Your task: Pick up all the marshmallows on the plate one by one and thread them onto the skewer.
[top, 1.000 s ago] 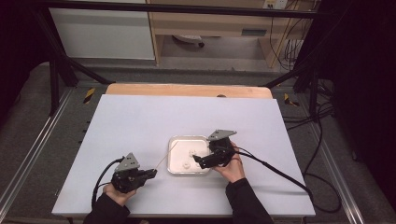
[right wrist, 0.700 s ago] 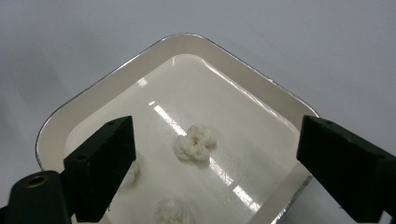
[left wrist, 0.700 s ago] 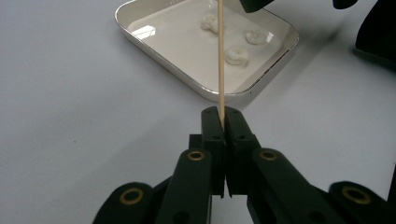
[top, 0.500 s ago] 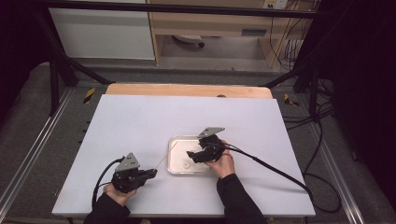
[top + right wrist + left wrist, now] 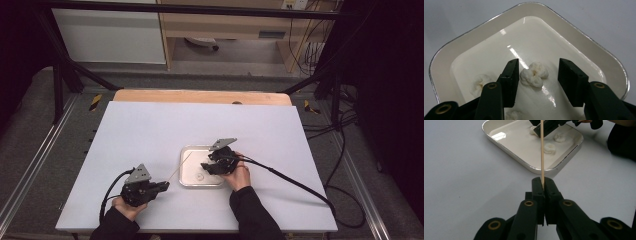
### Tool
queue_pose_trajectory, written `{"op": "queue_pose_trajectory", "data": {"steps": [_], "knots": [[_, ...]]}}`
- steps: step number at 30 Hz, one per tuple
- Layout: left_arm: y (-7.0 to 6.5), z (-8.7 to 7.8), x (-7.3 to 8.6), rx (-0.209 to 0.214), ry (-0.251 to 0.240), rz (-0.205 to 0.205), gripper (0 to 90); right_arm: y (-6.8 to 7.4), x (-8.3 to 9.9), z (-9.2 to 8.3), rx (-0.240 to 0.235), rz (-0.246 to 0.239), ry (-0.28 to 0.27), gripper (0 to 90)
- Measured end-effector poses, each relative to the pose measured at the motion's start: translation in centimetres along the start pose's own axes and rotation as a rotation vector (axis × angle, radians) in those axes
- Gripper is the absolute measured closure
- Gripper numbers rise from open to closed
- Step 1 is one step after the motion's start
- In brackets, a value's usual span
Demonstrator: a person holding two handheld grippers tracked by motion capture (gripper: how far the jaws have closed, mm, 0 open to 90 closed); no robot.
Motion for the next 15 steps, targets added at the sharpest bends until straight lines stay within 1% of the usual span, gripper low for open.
{"op": "queue_pose_trajectory", "data": {"steps": [1,3,5,8,12,15], "knots": [[0.00,0.00,0.01,0.000,0.001,0.003,88.2,-0.03,0.01,0.05,0.001,-0.010,-0.003,54.3],[-0.02,0.02,-0.01,0.001,0.000,0.003,88.2,0.03,-0.02,0.13,-0.004,-0.012,-0.009,57.6],[-0.05,0.02,-0.02,0.001,-0.001,0.002,88.2,0.12,-0.02,0.16,-0.011,-0.012,-0.013,62.7],[-0.15,0.00,-0.07,0.003,-0.006,0.004,88.2,0.17,-0.02,0.16,-0.013,-0.014,-0.015,65.5],[-0.31,-0.01,-0.10,0.005,-0.011,0.005,88.2,0.17,-0.05,-0.08,-0.014,0.015,-0.017,67.5],[-0.46,-0.01,-0.11,0.007,-0.015,0.007,88.2,0.39,-0.47,-0.78,-0.028,0.027,-0.041,68.1]]}}
Point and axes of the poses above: each handheld gripper's, and its own axes: z roughly forward along the jaws, x roughly out of its underside, y roughly to its left, the point moved 7 cm from there along z, roughly forward along the jaws, and after that the axes turned 12 degrees about -x, right-handed, at the moved point
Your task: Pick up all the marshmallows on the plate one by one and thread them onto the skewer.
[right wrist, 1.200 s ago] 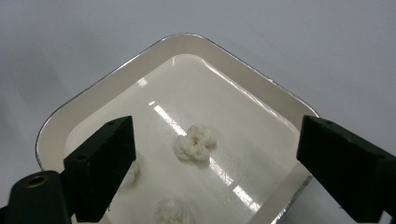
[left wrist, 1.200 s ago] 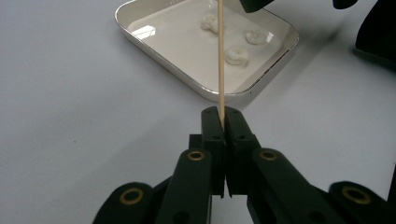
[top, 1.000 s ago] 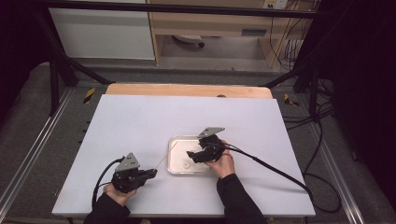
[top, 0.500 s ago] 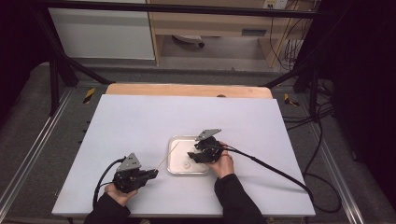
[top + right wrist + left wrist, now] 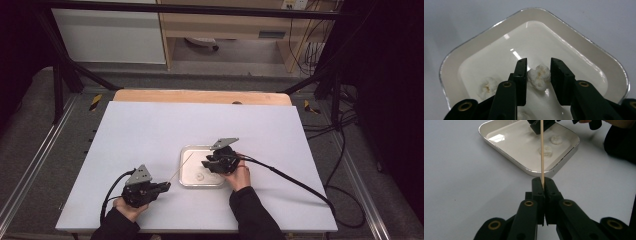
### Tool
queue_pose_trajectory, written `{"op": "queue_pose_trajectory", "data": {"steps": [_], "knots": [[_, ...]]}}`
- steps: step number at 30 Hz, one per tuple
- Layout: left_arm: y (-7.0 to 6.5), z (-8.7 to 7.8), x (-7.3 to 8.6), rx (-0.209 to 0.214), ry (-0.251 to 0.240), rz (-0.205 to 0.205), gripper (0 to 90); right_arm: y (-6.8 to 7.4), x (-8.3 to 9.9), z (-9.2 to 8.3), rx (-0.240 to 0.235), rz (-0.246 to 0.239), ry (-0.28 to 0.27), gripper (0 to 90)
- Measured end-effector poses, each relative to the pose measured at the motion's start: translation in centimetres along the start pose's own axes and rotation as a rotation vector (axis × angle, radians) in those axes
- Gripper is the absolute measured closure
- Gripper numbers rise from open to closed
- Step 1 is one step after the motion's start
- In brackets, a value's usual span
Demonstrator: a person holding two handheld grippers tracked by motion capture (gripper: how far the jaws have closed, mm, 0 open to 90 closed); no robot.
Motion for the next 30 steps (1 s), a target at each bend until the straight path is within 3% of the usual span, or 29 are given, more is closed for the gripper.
{"op": "queue_pose_trajectory", "data": {"steps": [4,9,20,30], "knots": [[-0.2,0.0,-0.1,-0.002,-0.012,-0.004,88.2,0.6,-1.2,-1.7,-0.047,0.027,-0.084,68.3],[-0.7,0.0,-0.2,-0.010,-0.038,-0.014,88.2,1.3,-2.3,-4.2,-0.125,0.104,-0.209,68.3],[-2.0,0.0,-0.8,-0.030,-0.097,-0.019,88.2,3.4,-4.6,-7.9,-0.288,0.155,-0.451,68.3],[-2.8,-0.3,-1.3,-0.022,-0.142,-0.007,88.2,3.6,-5.8,-8.7,-0.364,0.227,-0.533,68.8]]}}
Point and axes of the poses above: each handheld gripper's, and its own axes: z roughly forward along the jaws, x roughly out of its underside, y roughly to its left, the point moved 7 cm from there along z, roughly forward along the jaws, and after that the axes turned 12 degrees about -x, right-handed, at the moved point
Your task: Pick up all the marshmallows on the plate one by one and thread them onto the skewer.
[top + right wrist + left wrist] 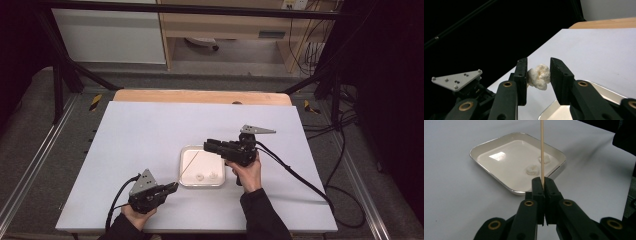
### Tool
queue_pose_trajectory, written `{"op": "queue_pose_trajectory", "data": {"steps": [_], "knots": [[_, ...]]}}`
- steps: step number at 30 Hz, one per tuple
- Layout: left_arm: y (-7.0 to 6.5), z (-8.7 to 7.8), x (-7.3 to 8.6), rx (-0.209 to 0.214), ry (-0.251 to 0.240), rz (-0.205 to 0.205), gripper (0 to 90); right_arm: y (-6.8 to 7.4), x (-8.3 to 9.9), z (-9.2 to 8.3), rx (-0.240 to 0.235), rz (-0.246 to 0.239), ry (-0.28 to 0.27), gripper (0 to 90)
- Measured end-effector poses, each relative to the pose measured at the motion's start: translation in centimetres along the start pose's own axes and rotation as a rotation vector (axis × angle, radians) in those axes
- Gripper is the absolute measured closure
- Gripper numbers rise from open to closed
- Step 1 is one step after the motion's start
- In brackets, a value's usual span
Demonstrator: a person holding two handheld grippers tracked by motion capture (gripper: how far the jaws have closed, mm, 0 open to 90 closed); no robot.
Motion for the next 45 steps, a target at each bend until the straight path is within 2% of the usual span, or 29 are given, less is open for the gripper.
{"op": "queue_pose_trajectory", "data": {"steps": [7,19,27,35,45], "knots": [[-0.3,0.0,-0.1,0.000,-0.006,0.010,88.2,0.2,0.2,0.9,-0.034,0.020,0.011,69.3],[-0.3,-0.1,-0.1,-0.005,-0.010,0.013,88.3,0.2,1.1,1.4,-0.068,0.049,0.040,71.1],[-0.4,0.0,-0.1,-0.011,-0.025,-0.001,88.4,0.4,1.5,1.8,-0.085,0.065,0.025,74.3],[-0.5,0.1,0.0,-0.030,-0.031,-0.010,88.5,0.6,2.1,2.2,-0.078,0.048,-0.005,76.5],[-0.7,0.2,0.2,-0.045,-0.029,-0.003,88.6,0.9,2.9,2.5,-0.070,0.025,-0.016,77.1]]}}
Point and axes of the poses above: each handheld gripper's, and its own axes: z roughly forward along the jaws, x roughly out of its underside, y roughly to its left, the point moved 7 cm from there along z, roughly forward along the jaws, and after that the axes turned 12 degrees about -x, right-handed, at the moved point
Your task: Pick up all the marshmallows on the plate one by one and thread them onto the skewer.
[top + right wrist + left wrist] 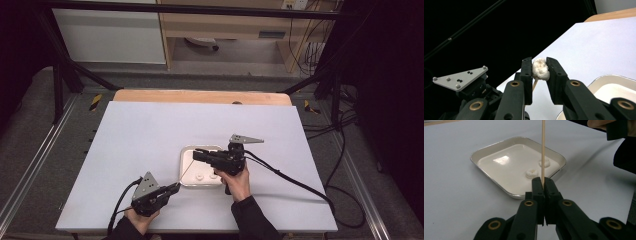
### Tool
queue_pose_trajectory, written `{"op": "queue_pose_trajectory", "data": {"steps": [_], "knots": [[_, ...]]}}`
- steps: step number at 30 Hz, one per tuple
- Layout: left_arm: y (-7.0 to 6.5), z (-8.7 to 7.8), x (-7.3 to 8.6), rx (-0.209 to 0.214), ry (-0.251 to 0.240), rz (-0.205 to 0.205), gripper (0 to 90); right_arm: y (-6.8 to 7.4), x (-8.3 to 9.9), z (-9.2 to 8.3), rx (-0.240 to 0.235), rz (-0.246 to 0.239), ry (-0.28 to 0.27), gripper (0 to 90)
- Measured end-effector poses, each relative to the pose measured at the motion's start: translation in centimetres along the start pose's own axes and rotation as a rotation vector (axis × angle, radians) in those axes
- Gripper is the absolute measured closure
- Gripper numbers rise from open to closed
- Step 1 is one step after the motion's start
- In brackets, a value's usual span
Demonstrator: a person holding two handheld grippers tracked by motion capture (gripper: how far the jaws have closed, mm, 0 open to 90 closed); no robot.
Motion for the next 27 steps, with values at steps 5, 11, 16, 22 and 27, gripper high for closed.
{"op": "queue_pose_trajectory", "data": {"steps": [5,11,16,22,27], "knots": [[-0.1,0.1,0.1,0.001,0.005,0.005,88.6,0.1,0.4,0.1,0.013,-0.007,0.003,77.3],[-0.2,0.2,0.1,0.002,0.006,0.007,88.7,0.2,0.9,0.3,0.016,-0.011,0.011,77.4],[-0.5,0.5,-0.4,0.007,-0.003,-0.009,88.5,0.0,2.4,1.0,0.007,0.011,0.064,77.2],[-0.5,1.0,-0.3,0.002,0.009,-0.020,88.4,-0.1,3.0,1.2,0.017,0.017,0.078,76.2],[-0.7,1.6,-0.5,-0.006,0.012,-0.019,88.4,-0.3,4.4,1.7,0.024,0.021,0.117,75.7]]}}
Point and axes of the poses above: each handheld gripper's, and its own axes: z roughly forward along the jaws, x roughly out of its underside, y roughly to its left, the point moved 7 cm from there along z, roughly forward along the jaws, and after that the axes turned 12 degrees about -x, right-handed, at the moved point
